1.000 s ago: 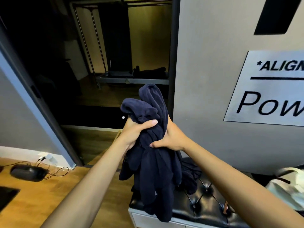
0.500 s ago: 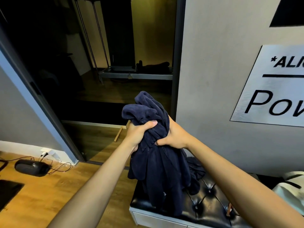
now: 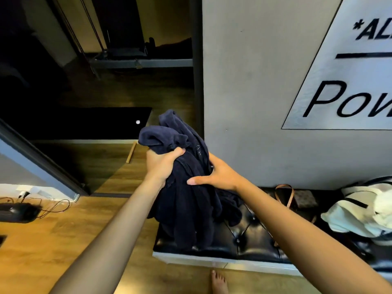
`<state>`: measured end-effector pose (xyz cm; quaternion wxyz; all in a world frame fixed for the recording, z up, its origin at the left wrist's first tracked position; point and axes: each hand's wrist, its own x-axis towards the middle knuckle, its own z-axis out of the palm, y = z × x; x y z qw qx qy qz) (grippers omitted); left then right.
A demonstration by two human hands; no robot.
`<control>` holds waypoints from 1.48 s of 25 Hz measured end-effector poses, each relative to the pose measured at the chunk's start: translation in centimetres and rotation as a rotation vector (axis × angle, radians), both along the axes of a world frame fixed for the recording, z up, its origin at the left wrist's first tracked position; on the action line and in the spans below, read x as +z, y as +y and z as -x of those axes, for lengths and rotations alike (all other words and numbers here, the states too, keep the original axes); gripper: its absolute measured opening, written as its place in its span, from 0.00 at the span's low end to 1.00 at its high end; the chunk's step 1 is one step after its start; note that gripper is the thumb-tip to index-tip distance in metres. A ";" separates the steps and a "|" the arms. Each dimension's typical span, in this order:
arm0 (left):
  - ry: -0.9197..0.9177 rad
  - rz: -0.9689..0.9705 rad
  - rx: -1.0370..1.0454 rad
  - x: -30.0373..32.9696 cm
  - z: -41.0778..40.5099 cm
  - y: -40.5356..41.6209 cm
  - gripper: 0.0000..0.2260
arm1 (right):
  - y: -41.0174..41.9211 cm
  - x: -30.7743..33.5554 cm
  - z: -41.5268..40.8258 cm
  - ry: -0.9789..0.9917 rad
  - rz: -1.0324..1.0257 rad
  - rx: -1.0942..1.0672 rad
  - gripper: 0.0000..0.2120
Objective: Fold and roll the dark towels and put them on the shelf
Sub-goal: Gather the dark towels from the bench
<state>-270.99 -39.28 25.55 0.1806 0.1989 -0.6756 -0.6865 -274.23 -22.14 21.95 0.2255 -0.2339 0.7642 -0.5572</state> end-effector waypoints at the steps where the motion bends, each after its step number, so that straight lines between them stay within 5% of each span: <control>1: -0.023 0.012 0.004 -1.0 0.8 0.3 0.11 | 1.0 -1.5 1.1 -0.023 -0.055 -0.002 0.40; 5: -0.162 0.001 0.025 -5.9 4.1 0.5 0.16 | 6.6 -10.4 5.3 -0.148 -0.335 -0.221 0.38; 8: -0.226 0.016 0.002 -11.0 6.5 0.7 0.13 | 10.9 -19.9 7.5 -0.205 -0.591 -0.353 0.27; 15: -0.280 0.034 -0.015 -22.9 9.4 2.3 0.12 | 10.0 -36.5 12.2 -0.119 -0.997 -0.060 0.36; 21: -0.289 0.033 -0.027 -26.2 10.7 2.7 0.13 | 9.8 -42.2 10.1 0.016 -1.236 -0.125 0.16; 28: -0.267 0.059 -0.092 -20.1 8.5 2.9 0.12 | 9.3 -29.9 11.3 0.206 -0.637 -0.380 0.11; 37: -0.059 0.084 -0.062 -2.3 0.5 1.3 0.12 | 6.0 2.5 5.8 0.314 -0.186 -0.309 0.06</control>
